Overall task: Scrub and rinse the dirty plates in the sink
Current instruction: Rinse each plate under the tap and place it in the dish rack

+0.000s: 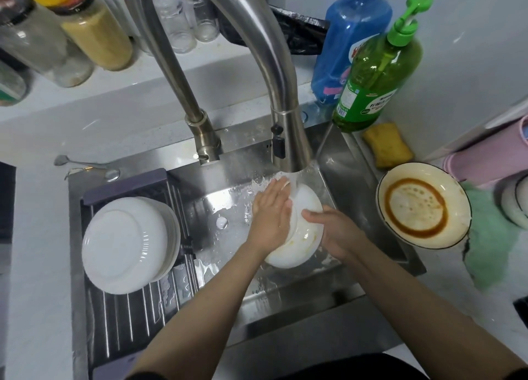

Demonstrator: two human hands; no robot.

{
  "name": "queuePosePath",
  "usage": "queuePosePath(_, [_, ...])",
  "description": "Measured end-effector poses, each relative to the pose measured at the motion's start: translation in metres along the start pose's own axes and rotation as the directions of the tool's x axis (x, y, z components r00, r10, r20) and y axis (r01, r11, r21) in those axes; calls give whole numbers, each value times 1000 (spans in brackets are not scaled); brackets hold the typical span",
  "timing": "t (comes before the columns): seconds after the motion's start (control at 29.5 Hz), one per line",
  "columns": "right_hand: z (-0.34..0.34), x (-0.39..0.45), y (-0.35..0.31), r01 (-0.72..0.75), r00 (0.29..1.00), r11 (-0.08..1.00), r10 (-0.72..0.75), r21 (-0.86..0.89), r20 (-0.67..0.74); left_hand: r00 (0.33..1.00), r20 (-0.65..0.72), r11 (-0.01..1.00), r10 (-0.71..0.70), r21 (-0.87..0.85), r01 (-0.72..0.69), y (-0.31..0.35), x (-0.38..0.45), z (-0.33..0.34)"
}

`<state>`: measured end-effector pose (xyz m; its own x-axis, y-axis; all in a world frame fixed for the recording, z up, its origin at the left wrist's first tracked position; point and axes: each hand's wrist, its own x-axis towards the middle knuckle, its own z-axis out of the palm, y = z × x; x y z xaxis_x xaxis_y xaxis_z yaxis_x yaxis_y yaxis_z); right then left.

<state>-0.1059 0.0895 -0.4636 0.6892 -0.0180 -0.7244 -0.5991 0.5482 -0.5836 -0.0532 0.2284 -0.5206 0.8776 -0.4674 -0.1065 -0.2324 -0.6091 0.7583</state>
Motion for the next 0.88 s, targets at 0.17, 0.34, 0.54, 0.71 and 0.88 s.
queuePosePath(0.17, [2,-3,1,30,999,997,-29,-71,22,993,-35,973,-117,-203,107,-10,10,-10])
queuePosePath(0.34, [3,-1,5,47,998,996,-44,-80,32,999,-11,986,-46,-164,43,7,4,1])
queuePosePath(0.54, [0,-3,4,75,997,981,-76,-180,5,997,34,993,-70,-90,72,0,9,0])
queuePosePath(0.71, [-2,-7,0,131,991,928,-117,-348,60,983,29,944,-181,-275,182,6,15,-13])
queuePosePath(0.88, [-5,-14,-2,149,987,908,-109,-392,122,800,153,647,-580,-510,566,13,28,-35])
